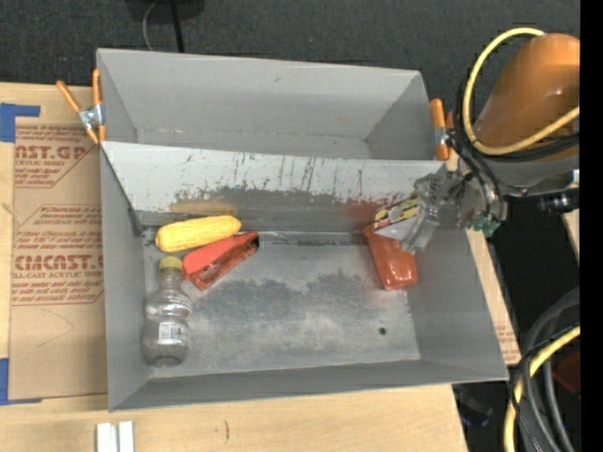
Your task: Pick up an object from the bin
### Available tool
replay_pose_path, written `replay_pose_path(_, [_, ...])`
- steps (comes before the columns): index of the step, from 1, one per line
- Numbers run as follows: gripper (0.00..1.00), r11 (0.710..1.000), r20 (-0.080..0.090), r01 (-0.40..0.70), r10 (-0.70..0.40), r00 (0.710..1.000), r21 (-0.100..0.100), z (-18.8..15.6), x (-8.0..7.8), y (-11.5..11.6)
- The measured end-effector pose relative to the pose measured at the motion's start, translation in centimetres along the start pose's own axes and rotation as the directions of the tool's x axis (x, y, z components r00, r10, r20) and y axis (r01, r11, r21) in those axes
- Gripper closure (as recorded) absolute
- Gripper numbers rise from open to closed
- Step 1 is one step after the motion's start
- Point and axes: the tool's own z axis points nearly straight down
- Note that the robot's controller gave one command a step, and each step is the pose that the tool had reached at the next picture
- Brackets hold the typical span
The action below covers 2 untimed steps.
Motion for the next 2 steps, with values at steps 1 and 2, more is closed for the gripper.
replay_pose_path(1, [1.0,0.986,-0.006,0.167,-0.167,0.986,0.0,3.7,-2.1,-0.3])
replay_pose_path(2, [1.0,0.979,-0.001,0.202,-0.202,0.979,0.001,6.2,-2.2,1.8])
